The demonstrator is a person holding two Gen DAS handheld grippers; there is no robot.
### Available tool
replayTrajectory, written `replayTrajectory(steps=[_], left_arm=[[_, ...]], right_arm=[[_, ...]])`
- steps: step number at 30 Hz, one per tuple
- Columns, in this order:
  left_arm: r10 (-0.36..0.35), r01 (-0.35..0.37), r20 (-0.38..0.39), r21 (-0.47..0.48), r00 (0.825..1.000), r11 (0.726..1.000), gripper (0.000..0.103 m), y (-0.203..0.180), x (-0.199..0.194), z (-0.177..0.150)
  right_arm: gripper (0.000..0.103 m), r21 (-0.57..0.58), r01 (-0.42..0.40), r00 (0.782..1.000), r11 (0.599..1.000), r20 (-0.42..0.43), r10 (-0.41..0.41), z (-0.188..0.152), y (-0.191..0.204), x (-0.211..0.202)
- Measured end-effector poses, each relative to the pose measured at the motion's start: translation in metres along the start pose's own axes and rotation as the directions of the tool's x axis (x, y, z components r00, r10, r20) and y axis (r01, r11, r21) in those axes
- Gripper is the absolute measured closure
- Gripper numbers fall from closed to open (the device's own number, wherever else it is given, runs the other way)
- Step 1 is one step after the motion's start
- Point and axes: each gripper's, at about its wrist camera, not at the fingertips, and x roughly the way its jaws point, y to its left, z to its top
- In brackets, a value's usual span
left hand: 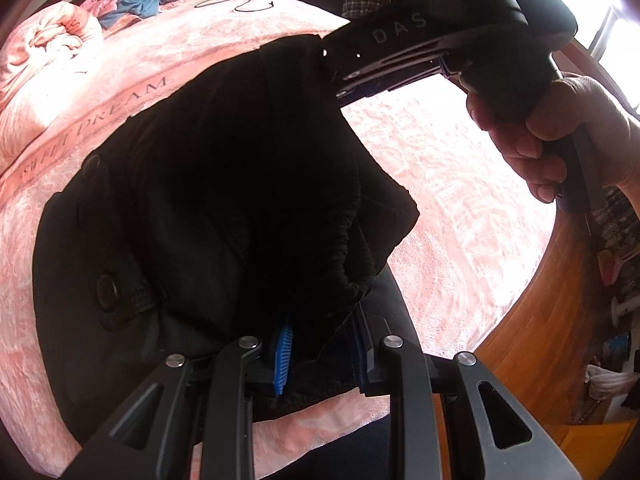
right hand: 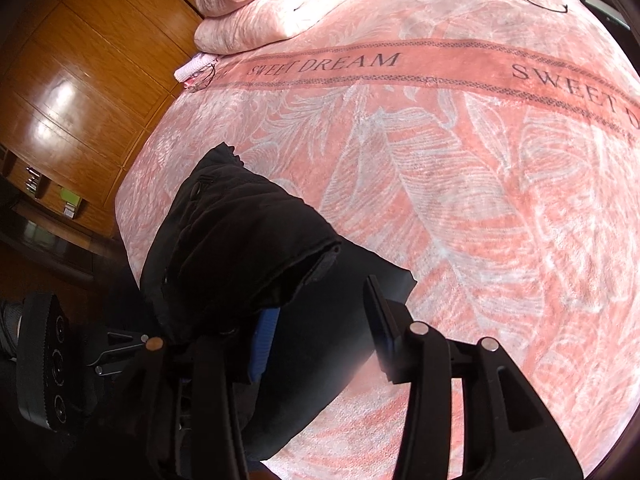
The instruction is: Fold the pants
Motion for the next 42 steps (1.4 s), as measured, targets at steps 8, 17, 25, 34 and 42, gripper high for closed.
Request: replayTrajectory(steps=[8,17,25,34,42], left_arm=[[-0.175,0.176,0.029,-0.026,0.984,0.984,0.051,0.012,-0.017,-0.009],[-0.194,0.233,0.226,-0.159,0.955,0.96,0.016,0.091,-0.098,-0.026],[-0.053,0.117,0.173,-0.386,0.983,0.915,0.016,0.181,-0.071,-0.038],[-0.004,0.034,0.075,-0.4,0.997,0.916,0.016,0.191,-0.038,-0.043],[-0.006,0.052,0.115,-0.4,0.993,0.915,0.016,0.197,-0.058,-0.044]], right_arm=[[0.036,0.202,-0.029,0.999,0.979,0.036,0.022,-0.021,-0.022,-0.004],[0.03,0.452,-0.22,0.951,0.864,0.296,0.088,-0.099,-0.037,-0.04],[0.014,0.461,-0.348,0.905,0.817,0.392,0.164,-0.123,-0.006,0.003],[0.08,0.55,-0.216,0.943,0.807,0.331,0.027,-0.136,0.005,-0.005],[0.071,0.554,-0.069,0.949,0.829,0.293,-0.117,-0.134,0.027,-0.018]])
